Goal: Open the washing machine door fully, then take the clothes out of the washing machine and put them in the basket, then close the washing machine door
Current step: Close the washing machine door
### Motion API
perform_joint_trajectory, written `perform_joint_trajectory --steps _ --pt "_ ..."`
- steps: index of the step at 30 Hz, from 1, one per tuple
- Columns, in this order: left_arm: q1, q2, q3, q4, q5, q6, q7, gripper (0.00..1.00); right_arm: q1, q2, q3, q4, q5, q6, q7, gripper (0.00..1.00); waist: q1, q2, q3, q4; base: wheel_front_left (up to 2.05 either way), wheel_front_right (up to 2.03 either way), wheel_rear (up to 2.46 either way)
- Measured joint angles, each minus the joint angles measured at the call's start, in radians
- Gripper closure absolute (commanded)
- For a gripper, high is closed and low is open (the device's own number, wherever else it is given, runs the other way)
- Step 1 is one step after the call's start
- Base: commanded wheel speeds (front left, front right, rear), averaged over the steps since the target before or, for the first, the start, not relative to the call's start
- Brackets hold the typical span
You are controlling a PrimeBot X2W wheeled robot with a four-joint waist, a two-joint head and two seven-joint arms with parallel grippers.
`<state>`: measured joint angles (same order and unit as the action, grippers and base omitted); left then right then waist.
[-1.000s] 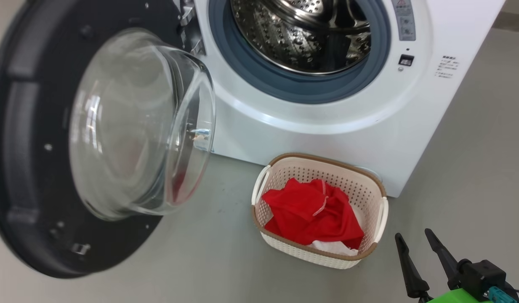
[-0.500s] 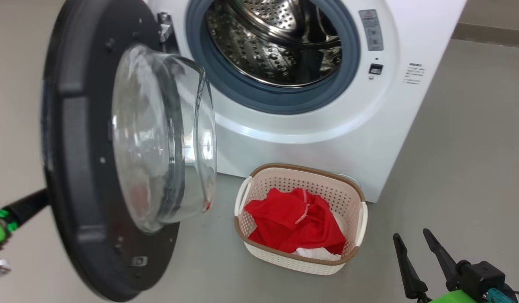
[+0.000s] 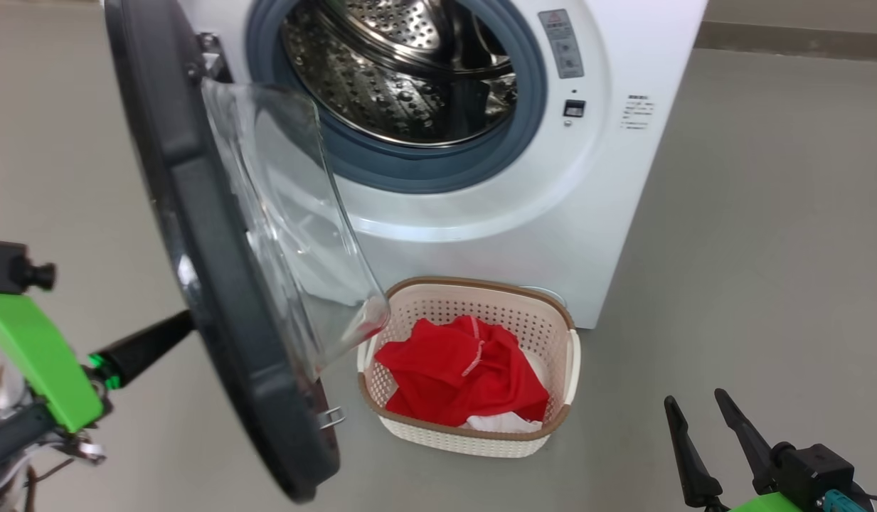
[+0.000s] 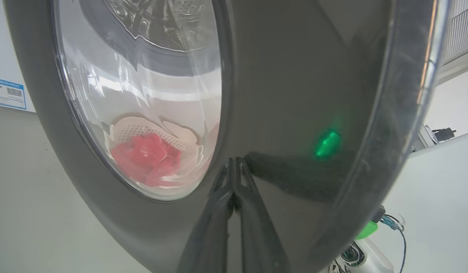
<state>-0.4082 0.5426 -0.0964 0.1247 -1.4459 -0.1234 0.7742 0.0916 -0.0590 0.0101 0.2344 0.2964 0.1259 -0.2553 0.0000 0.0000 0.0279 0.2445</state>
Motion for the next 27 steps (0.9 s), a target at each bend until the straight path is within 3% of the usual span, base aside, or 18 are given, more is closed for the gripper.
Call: perform_joint_trajectory --steps 9,19,20,22,24,27 --pt "-0.002 -0.022 -0.078 -0.030 0.003 0.000 -0.092 1.00 0.001 0.002 -0.007 -0.002 0.000 0.000 0.000 0.00 0.0000 0.0000 0.005 -0.040 0.00 0.00 0.00" --pt "0.005 -0.020 -0.108 -0.026 0.000 0.000 -0.221 1.00 0.006 0.005 -0.005 -0.003 0.000 0.000 0.000 0.00 0.0000 0.0000 -0.004 -0.029 0.00 0.00 0.00" --pt "0.012 -0.019 -0.109 -0.024 0.000 0.000 -0.237 0.98 0.006 0.005 -0.004 -0.003 0.000 0.000 0.000 0.00 0.0000 0.0000 -0.005 -0.026 0.00 0.00 0.00" --pt "0.042 -0.018 -0.109 -0.017 0.000 0.000 -0.272 0.83 0.006 0.005 -0.004 -0.003 0.000 0.000 0.000 0.00 0.0000 0.0000 -0.008 -0.018 0.00 0.00 0.00" --pt "0.081 -0.016 -0.111 -0.006 0.000 0.000 -0.302 0.77 0.006 0.006 -0.002 -0.003 0.000 0.000 0.000 0.00 0.0000 0.0000 -0.011 -0.011 0.00 0.00 0.00" --pt "0.129 -0.015 -0.112 0.014 -0.010 0.000 -0.350 0.60 0.006 0.007 -0.001 -0.003 0.000 0.000 0.000 0.00 0.0000 0.0000 -0.017 -0.002 0.00 0.00 0.00"
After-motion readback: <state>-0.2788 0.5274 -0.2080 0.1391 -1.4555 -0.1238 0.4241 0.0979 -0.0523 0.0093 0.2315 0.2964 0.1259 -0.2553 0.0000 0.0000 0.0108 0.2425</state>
